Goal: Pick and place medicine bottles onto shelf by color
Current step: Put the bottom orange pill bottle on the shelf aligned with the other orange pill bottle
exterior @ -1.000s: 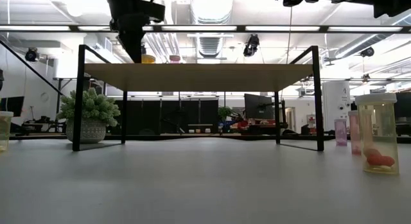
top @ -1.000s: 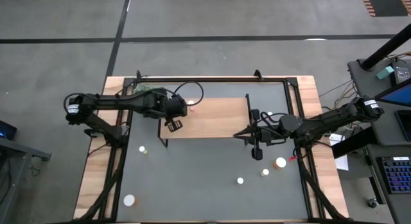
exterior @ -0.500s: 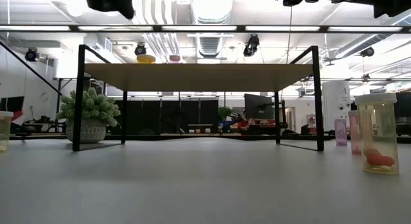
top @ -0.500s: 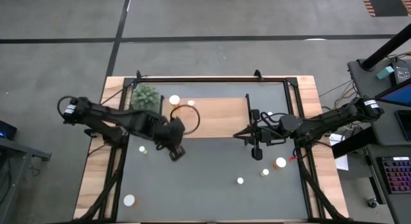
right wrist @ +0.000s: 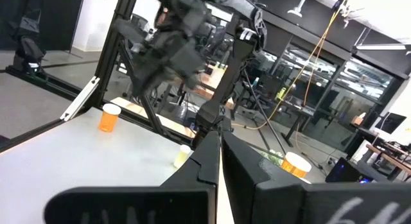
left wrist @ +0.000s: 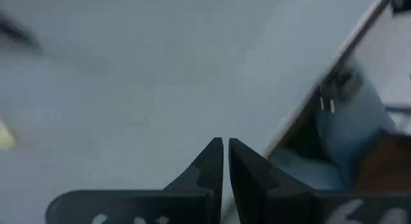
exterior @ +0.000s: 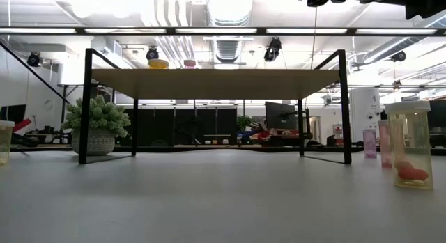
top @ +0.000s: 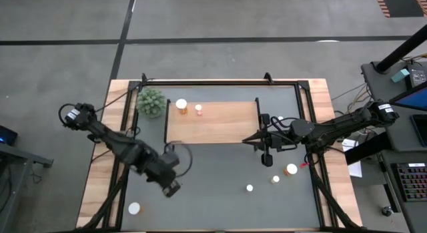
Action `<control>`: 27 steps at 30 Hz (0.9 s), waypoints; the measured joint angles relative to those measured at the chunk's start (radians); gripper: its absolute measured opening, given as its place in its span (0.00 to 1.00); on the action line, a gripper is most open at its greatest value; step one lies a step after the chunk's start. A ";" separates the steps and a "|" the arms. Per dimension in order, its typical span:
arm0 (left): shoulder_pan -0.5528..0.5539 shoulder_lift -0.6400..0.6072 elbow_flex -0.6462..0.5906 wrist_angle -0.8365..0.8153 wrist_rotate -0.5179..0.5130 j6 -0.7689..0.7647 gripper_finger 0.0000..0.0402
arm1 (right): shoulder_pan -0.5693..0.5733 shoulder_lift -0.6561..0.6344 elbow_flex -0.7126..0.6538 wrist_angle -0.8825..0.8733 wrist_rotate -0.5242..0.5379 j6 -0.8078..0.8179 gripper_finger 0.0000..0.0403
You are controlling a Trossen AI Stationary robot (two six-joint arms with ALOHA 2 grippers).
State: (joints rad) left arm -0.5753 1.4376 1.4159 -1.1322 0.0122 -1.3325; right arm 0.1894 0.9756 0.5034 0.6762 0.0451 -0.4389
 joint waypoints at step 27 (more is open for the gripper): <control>-0.424 0.170 -0.188 0.135 0.270 -0.857 0.67 | 0.005 0.000 0.000 -0.018 -0.001 0.072 0.02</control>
State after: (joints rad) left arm -0.9994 1.6080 1.2278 -0.9974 0.2825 -2.1899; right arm 0.1944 0.9756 0.5034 0.6582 0.0444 -0.3664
